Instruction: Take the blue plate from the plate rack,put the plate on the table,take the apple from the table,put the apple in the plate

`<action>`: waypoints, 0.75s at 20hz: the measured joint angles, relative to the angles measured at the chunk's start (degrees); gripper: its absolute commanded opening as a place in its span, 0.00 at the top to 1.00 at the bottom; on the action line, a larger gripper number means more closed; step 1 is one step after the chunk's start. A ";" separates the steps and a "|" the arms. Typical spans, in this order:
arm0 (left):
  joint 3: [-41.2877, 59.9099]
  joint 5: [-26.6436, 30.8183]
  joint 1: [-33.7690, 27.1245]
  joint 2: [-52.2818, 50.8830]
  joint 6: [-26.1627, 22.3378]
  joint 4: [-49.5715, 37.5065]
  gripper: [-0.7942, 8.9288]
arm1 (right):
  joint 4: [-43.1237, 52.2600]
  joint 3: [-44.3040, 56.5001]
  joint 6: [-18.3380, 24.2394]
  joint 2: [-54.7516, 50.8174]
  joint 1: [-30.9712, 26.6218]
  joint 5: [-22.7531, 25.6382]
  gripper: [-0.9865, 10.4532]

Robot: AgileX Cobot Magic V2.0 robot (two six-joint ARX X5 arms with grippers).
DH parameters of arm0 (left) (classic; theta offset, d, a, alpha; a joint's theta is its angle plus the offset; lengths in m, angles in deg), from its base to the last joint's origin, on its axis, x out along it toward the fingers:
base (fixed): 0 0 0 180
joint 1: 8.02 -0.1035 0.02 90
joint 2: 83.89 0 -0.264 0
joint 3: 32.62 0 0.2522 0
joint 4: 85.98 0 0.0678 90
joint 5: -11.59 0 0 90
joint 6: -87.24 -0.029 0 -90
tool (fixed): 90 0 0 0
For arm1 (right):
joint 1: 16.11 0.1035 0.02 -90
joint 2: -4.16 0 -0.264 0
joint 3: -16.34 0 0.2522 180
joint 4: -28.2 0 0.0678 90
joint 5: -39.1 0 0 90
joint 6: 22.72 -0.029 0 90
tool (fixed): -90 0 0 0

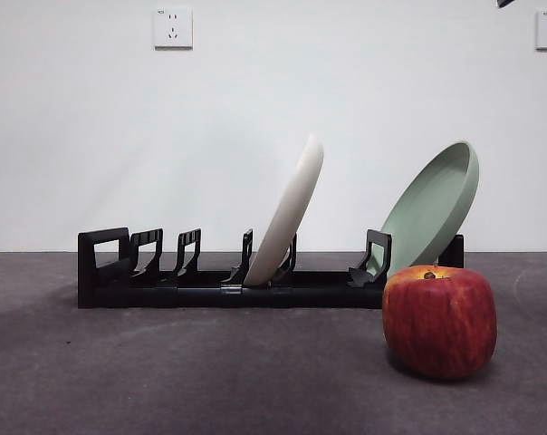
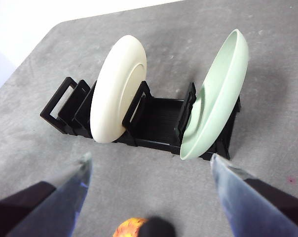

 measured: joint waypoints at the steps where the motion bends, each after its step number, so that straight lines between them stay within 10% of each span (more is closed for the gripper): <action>1: 1.77 2.32 2.14 -1.46 0.07 0.00 0.93 | 0.00 -0.02 0.00 0.00 0.00 0.00 0.56; 11: 40.09 28.57 25.68 -16.92 13.09 0.04 0.93 | 0.02 -0.04 0.00 0.00 0.00 0.24 0.56; 15: 56.13 27.54 31.58 -16.09 16.22 -12.00 0.93 | 0.00 -0.04 0.02 0.02 0.00 0.28 0.56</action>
